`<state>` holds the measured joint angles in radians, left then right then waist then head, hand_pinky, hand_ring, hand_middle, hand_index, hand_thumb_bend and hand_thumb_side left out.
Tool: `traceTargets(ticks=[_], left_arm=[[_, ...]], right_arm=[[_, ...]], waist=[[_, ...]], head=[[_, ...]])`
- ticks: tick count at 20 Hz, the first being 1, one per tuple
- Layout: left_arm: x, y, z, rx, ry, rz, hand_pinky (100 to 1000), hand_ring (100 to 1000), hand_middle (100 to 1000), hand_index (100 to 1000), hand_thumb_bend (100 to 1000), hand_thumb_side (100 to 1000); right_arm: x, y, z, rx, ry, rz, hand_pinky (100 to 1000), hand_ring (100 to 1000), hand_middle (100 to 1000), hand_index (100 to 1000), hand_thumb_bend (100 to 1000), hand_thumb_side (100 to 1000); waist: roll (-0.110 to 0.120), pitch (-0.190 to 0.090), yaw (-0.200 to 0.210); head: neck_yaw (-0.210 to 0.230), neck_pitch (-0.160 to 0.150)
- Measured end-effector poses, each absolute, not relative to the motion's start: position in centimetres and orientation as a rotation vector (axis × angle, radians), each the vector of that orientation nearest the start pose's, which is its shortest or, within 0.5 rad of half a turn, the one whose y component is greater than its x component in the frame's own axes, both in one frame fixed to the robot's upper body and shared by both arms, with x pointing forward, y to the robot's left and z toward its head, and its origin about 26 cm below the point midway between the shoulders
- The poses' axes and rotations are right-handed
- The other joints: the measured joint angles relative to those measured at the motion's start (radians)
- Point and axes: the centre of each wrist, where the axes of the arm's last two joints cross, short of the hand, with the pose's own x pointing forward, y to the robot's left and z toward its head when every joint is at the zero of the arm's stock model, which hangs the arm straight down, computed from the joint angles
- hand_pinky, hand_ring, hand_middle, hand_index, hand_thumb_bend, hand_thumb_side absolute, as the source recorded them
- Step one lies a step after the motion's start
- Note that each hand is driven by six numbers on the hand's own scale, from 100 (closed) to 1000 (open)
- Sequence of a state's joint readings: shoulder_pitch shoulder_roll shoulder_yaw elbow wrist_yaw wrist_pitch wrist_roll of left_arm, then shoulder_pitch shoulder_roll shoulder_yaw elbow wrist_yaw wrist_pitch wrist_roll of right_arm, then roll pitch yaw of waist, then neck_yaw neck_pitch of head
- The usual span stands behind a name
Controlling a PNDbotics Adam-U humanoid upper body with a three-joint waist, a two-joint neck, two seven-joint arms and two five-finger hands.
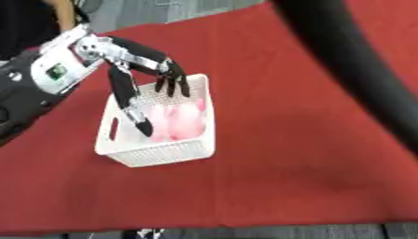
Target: Pick up objects on the table and place them in the box.
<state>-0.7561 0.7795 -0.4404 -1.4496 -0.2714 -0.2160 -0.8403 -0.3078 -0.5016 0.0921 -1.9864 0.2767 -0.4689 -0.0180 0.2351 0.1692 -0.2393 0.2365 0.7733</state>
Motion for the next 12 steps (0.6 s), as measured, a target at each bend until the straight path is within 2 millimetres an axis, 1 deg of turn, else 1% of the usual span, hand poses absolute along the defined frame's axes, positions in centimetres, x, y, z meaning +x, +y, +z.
traceTargets(ticks=[3, 4, 5, 6, 7, 8, 11, 12], left_arm=[[40.3, 28.6, 22.8, 0.314, -1.294, -1.957, 562, 719, 762, 847, 876, 513], [40.4, 28.7, 22.9, 0.320, -1.302, -1.953, 544, 692, 739, 824, 840, 531], [40.4, 28.8, 23.0, 0.328, -1.312, -1.949, 539, 685, 733, 819, 826, 538], [40.3, 29.0, 23.1, 0.340, -1.331, -1.940, 491, 636, 683, 780, 623, 645], [40.1, 29.2, 23.3, 0.350, -1.360, -1.921, 493, 637, 685, 780, 645, 635], [39.8, 29.3, 23.5, 0.361, -1.405, -1.893, 460, 608, 654, 790, 495, 703], [38.6, 29.7, 24.0, 0.358, -1.625, -1.735, 431, 594, 642, 793, 461, 730], [38.2, 29.7, 24.2, 0.345, -1.714, -1.662, 407, 586, 634, 799, 447, 767]], right_arm=[[30.0, -26.4, 20.5, 0.469, 3.226, -1.145, 606, 698, 816, 756, 122, 787], [30.0, -26.4, 20.5, 0.467, 3.228, -1.142, 606, 698, 816, 757, 122, 787], [30.0, -26.3, 20.5, 0.466, 3.229, -1.140, 606, 698, 816, 757, 122, 787], [30.0, -26.3, 20.5, 0.466, 3.229, -1.140, 606, 698, 816, 756, 122, 786], [30.0, -26.3, 20.5, 0.466, 3.229, -1.140, 606, 698, 816, 756, 122, 786], [30.0, -26.3, 20.5, 0.467, 3.229, -1.140, 607, 699, 816, 756, 121, 786], [30.0, -26.4, 20.5, 0.468, 3.231, -1.139, 607, 700, 815, 756, 119, 787], [30.0, -26.4, 20.5, 0.468, 3.231, -1.138, 607, 700, 815, 755, 119, 787]], waist=[[0.000, 0.000, 0.000], [0.000, 0.000, 0.000], [0.000, 0.000, 0.000], [0.000, 0.000, 0.000], [0.000, 0.000, 0.000], [0.000, 0.000, 0.000], [0.000, 0.000, 0.004], [0.000, 0.000, 0.007]], head=[[0.000, 0.000], [0.000, 0.000], [0.000, 0.000], [0.000, 0.000], [0.000, 0.000], [0.000, 0.000], [-0.006, 0.000], [-0.007, 0.000]])
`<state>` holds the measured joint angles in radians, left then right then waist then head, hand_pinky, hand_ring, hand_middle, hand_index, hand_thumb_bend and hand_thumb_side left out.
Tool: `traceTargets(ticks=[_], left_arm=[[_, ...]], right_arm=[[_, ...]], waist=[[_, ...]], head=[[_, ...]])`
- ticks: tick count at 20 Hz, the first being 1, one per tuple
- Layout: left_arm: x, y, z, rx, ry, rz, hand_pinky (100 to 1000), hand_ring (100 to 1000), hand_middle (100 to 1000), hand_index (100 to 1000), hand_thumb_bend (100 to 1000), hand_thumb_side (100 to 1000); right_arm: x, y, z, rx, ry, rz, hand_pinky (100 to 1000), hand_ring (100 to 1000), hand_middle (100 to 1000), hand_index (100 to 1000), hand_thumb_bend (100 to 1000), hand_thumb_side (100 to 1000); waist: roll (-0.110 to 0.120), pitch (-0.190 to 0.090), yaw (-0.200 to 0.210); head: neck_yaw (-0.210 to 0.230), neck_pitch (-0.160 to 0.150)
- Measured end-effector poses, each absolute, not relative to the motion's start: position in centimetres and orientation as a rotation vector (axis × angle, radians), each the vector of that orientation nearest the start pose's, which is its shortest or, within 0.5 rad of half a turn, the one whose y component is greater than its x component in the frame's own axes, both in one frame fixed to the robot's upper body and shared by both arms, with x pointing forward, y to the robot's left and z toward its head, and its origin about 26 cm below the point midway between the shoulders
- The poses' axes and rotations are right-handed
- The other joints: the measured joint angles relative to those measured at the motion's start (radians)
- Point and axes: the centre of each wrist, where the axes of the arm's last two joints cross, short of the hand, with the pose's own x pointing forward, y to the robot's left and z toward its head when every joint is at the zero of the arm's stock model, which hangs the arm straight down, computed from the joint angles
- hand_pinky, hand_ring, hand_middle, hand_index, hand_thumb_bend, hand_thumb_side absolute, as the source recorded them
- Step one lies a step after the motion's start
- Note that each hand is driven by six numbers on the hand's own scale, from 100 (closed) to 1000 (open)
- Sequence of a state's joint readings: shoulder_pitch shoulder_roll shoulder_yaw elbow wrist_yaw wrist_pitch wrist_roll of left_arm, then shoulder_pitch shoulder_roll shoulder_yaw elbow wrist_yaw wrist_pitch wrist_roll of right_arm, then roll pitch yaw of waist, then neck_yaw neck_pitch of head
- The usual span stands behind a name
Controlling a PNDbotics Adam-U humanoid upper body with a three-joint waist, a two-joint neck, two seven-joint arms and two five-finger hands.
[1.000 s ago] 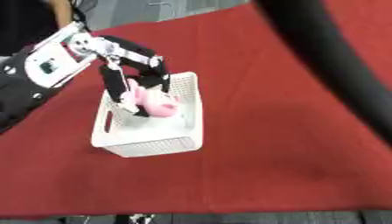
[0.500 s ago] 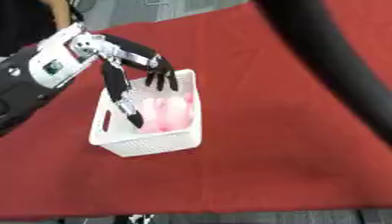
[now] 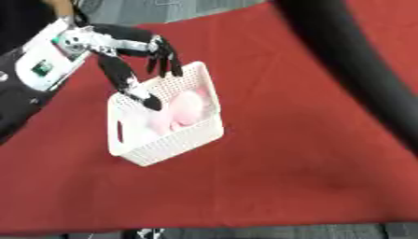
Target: Pick up objects on the table and place them in the box.
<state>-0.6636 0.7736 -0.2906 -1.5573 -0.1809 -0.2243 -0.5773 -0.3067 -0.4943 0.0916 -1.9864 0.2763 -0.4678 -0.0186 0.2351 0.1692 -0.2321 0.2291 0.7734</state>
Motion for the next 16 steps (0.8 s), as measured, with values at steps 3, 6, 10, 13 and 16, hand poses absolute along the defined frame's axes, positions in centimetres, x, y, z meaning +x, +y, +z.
traceTargets(ticks=[3, 6, 10, 13, 16], left_arm=[[36.6, 29.5, 23.9, 0.249, -1.931, -1.451, 374, 568, 619, 794, 445, 787], [34.2, 28.9, 23.5, 0.061, -2.073, -1.263, 315, 537, 596, 783, 467, 791], [31.5, 28.2, 23.9, -0.149, -2.180, -1.053, 316, 539, 597, 776, 467, 782], [30.6, 28.2, 23.6, -0.178, -2.219, -0.943, 329, 554, 610, 787, 476, 789], [30.0, 28.2, 22.4, -0.159, -2.271, -0.818, 404, 619, 681, 821, 481, 808]], right_arm=[[30.0, -26.4, 20.5, 0.469, 3.231, -1.139, 607, 700, 815, 755, 118, 788], [30.0, -26.3, 20.5, 0.470, 3.233, -1.135, 607, 700, 815, 755, 117, 789], [29.9, -26.3, 20.2, 0.468, 3.249, -1.123, 606, 701, 814, 756, 111, 791], [29.9, -26.3, 20.2, 0.470, 3.253, -1.109, 605, 699, 810, 754, 107, 791], [29.9, -26.3, 20.1, 0.471, 3.266, -1.084, 607, 710, 809, 753, 106, 789]], waist=[[0.000, 0.001, 0.007], [-0.011, 0.003, 0.020], [-0.030, 0.003, 0.043], [-0.046, -0.005, 0.057], [-0.061, -0.009, 0.076]], head=[[0.000, 0.000], [0.000, 0.000], [0.000, 0.000], [0.000, 0.000], [0.000, 0.000]])
